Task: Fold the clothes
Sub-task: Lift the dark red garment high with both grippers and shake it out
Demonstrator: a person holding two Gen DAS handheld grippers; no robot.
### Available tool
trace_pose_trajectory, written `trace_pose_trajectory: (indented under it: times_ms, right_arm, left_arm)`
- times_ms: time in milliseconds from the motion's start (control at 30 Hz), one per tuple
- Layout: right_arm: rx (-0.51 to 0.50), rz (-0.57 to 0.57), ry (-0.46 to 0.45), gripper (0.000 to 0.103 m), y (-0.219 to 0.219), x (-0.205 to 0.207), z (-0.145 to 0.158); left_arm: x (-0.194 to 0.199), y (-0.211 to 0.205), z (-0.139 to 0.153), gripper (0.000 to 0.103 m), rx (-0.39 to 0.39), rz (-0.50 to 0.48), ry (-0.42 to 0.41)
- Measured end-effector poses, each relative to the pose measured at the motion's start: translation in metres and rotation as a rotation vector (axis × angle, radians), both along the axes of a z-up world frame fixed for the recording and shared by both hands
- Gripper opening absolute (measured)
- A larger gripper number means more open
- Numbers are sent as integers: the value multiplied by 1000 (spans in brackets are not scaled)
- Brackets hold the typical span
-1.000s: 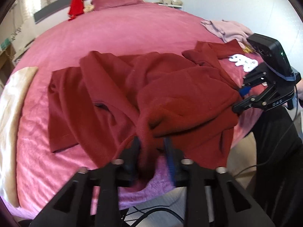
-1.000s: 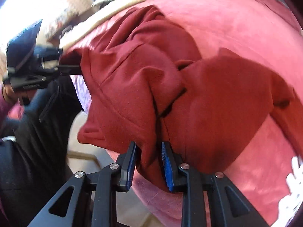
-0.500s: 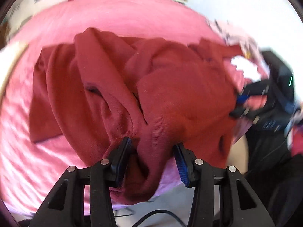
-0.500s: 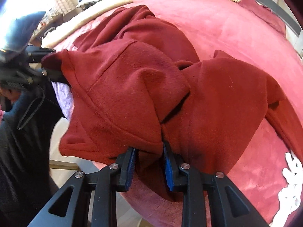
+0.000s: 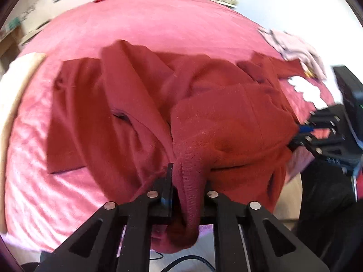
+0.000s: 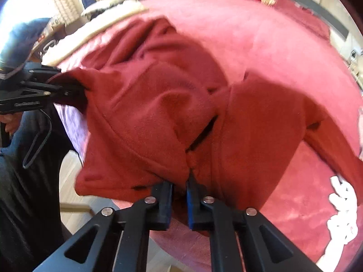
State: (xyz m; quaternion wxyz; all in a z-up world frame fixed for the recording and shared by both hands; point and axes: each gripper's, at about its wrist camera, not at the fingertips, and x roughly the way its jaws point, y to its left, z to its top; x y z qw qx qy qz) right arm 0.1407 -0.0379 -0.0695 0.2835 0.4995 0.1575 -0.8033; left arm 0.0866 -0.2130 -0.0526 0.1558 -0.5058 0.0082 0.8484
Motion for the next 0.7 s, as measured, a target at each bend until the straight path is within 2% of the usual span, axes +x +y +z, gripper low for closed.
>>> trace_pose_trajectory:
  times_ms: [67, 167, 300, 433, 467, 533, 600, 633, 700]
  right_arm:
    - [4, -4, 76, 7, -1, 2, 15]
    - [31, -2, 261, 6, -4, 1, 56]
    - [16, -34, 526, 6, 3, -13, 131]
    - [-105, -106, 801, 6, -15, -26, 232]
    - [-142, -122, 874, 6, -18, -24, 260]
    - [-209, -137, 981, 6, -45, -22, 297]
    - [-283, -142, 1090, 6, -39, -5, 342]
    - [-315, -143, 1151, 6, -36, 5, 363]
    - [-369, -153, 1257, 6, -34, 25, 396]
  left_arm:
    - [2, 2, 13, 10, -11, 22, 46]
    - [5, 6, 47, 8, -42, 34, 173]
    - [6, 0, 133, 8, -79, 68, 436]
    - [13, -10, 233, 8, -84, 130, 718]
    - [19, -13, 260, 8, -91, 152, 792]
    - [37, -22, 308, 8, -104, 192, 935]
    - [57, -28, 353, 8, -114, 225, 1069]
    - [68, -30, 373, 8, -117, 237, 1130]
    - [90, -31, 382, 8, -117, 254, 1193]
